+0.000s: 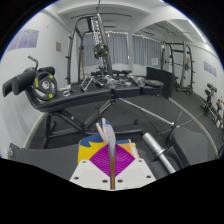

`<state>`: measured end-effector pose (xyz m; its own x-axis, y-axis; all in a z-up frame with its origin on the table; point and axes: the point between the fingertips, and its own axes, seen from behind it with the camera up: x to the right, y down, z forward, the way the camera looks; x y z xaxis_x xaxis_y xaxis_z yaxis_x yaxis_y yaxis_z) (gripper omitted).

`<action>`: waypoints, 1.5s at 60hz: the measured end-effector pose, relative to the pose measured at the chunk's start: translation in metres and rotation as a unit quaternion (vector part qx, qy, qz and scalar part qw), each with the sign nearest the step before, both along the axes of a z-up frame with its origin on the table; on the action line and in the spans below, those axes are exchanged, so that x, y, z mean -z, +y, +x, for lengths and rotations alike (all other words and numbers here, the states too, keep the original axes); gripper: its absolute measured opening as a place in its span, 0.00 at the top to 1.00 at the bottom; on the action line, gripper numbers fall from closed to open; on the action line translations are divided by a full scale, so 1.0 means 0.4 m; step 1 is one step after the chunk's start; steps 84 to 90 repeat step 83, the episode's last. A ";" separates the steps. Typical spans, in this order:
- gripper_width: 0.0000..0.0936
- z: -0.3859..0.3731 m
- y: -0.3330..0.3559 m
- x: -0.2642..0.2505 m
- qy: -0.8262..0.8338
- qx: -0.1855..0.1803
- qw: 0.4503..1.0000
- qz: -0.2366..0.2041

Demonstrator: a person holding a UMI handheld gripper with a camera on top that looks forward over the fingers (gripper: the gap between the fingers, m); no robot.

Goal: Fold towel

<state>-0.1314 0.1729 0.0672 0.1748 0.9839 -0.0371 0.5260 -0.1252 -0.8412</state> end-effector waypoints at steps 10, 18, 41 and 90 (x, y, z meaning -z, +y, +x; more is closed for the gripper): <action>0.13 0.025 0.118 0.152 -0.049 0.027 0.998 0.029; 0.08 0.085 0.122 0.105 -0.025 0.021 0.998 0.046; 0.09 0.558 -0.057 -0.298 0.045 -0.016 0.998 0.043; 0.09 0.983 -0.235 -0.375 0.059 -0.049 0.995 0.061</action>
